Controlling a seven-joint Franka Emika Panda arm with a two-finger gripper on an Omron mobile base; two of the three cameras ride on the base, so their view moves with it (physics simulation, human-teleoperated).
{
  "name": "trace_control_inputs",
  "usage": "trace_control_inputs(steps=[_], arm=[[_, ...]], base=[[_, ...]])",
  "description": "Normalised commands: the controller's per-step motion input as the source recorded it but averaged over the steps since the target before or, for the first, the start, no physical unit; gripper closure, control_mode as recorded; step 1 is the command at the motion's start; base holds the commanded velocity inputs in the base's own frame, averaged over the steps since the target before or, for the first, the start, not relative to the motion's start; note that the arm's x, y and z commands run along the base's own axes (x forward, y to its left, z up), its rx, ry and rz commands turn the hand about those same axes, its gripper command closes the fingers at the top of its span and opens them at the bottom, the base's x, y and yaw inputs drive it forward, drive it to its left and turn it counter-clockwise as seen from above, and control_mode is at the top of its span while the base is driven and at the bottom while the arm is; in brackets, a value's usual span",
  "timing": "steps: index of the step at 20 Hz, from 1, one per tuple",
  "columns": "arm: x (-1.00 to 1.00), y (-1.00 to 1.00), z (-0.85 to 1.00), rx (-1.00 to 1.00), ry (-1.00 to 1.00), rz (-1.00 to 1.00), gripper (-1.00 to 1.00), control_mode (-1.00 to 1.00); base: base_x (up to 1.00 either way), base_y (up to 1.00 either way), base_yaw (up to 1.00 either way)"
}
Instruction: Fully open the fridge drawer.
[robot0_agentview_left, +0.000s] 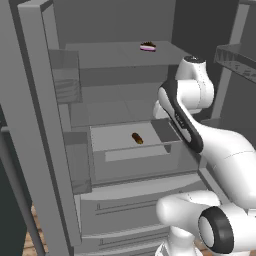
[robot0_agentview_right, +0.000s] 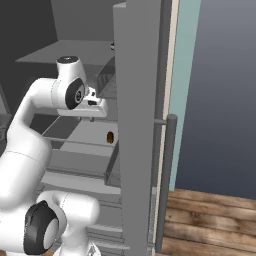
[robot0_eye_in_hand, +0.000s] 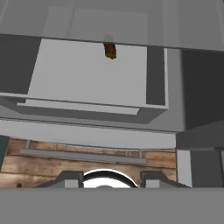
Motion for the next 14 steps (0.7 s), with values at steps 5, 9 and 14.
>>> trace_control_inputs(steps=[5, 9, 14], arm=[[-0.05, 0.05, 0.0, 0.0, -0.02, 0.02, -1.0, -1.0], [0.0, 0.47, -0.09, 0.0, -0.01, 0.0, -1.0, -1.0], [0.02, 0.66, -0.4, 0.0, -0.05, -0.01, -1.0, -1.0]], base=[[0.0, 0.0, 0.0], [0.0, 0.0, 0.0], [0.0, 0.0, 0.0]])
